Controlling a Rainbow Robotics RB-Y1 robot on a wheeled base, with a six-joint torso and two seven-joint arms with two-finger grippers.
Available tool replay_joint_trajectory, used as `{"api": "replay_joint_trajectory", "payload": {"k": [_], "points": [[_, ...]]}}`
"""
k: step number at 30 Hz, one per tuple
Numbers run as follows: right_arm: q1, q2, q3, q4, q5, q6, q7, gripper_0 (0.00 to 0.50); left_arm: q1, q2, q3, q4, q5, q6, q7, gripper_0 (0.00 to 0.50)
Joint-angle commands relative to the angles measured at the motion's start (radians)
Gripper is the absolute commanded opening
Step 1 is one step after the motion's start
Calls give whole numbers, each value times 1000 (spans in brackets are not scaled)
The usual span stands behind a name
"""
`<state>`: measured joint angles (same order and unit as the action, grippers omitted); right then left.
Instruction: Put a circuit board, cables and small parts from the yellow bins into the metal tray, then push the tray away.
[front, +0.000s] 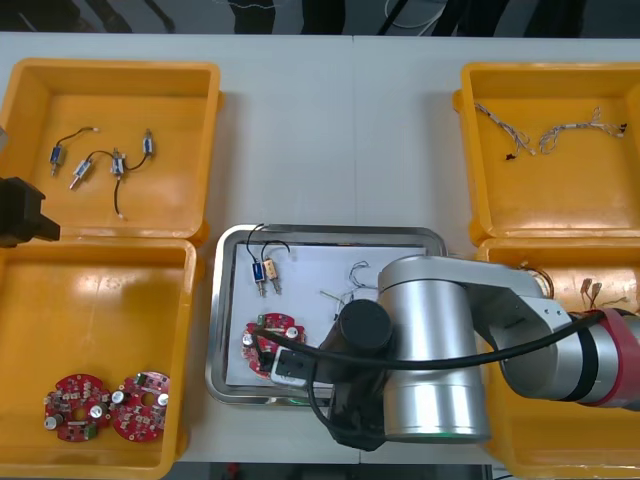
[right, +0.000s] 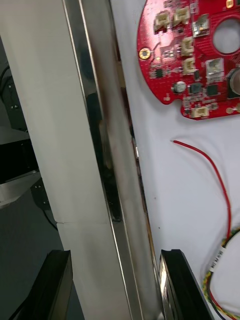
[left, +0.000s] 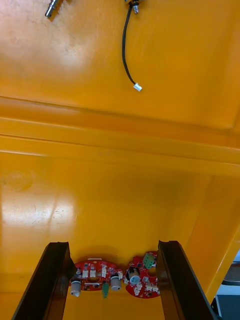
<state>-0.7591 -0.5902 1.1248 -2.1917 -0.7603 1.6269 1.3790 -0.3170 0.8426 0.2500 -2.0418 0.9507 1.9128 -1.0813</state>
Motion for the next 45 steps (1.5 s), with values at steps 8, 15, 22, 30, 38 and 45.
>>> {"api": "replay_joint_trajectory", "payload": {"k": [8,15,22,30,38,45], "points": [[-36,76,121,78,98,-81,8,500,42,49,26,-64,16,7,-81,500],[-45,101,136,98,114,-97,5,500,44,49,23,-78,30,7,-88,500],[-46,107,156,112,136,-110,2,500,49,49,23,-81,33,7,-89,500],[-48,109,181,118,164,-117,2,500,58,49,23,-86,19,7,-98,500],[-49,109,190,119,174,-119,-6,500,69,49,23,-90,7,7,-104,500],[-48,109,196,150,183,-154,-5,500,73,49,23,-90,2,7,-104,500]]}}
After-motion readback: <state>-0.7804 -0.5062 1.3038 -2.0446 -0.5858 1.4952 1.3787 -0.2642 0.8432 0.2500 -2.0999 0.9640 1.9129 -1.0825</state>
